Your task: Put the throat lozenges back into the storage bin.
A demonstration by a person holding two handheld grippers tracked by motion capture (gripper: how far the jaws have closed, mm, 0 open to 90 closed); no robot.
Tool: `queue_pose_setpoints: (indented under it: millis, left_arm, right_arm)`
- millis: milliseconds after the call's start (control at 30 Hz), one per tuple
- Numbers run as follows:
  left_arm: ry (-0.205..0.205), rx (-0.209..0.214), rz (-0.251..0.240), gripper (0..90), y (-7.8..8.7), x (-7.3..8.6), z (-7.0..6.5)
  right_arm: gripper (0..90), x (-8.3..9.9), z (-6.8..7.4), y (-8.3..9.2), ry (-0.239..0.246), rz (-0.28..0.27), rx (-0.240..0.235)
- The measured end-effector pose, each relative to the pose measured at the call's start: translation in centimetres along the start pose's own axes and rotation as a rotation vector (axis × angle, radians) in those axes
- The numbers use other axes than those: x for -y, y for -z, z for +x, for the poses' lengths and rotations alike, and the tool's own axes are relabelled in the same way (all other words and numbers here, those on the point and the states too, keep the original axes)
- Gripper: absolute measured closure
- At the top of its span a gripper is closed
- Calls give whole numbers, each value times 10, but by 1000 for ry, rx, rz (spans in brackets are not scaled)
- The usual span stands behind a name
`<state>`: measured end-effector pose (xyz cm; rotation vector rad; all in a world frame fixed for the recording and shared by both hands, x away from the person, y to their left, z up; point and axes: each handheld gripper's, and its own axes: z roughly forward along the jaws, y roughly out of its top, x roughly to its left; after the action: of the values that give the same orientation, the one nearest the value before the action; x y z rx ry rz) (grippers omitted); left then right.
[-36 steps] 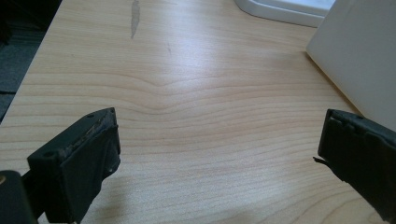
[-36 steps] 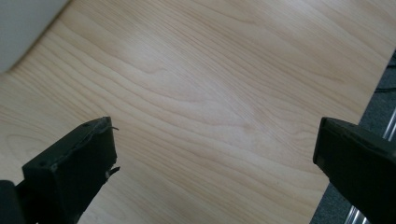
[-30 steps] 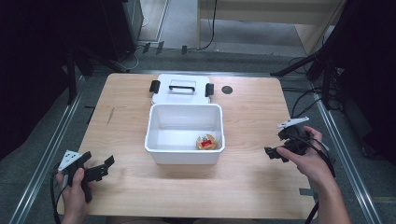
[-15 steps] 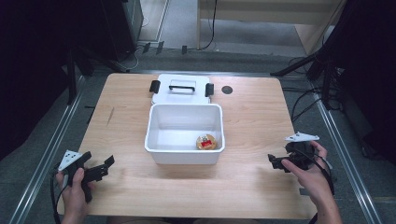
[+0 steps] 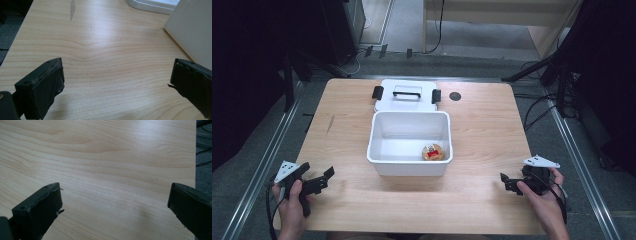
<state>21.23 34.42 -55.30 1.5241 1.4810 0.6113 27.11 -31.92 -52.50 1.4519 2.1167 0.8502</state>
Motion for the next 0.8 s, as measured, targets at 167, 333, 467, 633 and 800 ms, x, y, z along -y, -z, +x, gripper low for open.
queue_pose_setpoints:
  millis: [167, 333, 467, 633, 800]
  left_arm:
    - [-1, -1, 0, 0, 0, 0, 0]
    - [0, -1, -1, 0, 0, 0, 0]
    - [0, -2, -3, 0, 0, 0, 0]
    - [0, -1, -1, 0, 0, 0, 0]
    - [2, 1, 0, 0, 0, 0, 0]
  right_arm:
    - [0, 12, -2, 2, -19, -23, 21]
    - [0, 23, -3, 6, -46, -56, 26]
    - [0, 31, -4, 7, -66, -78, 28]
    - [0, 39, -5, 9, -84, -99, 41]
    - [0, 45, -9, 14, -121, -154, 42]
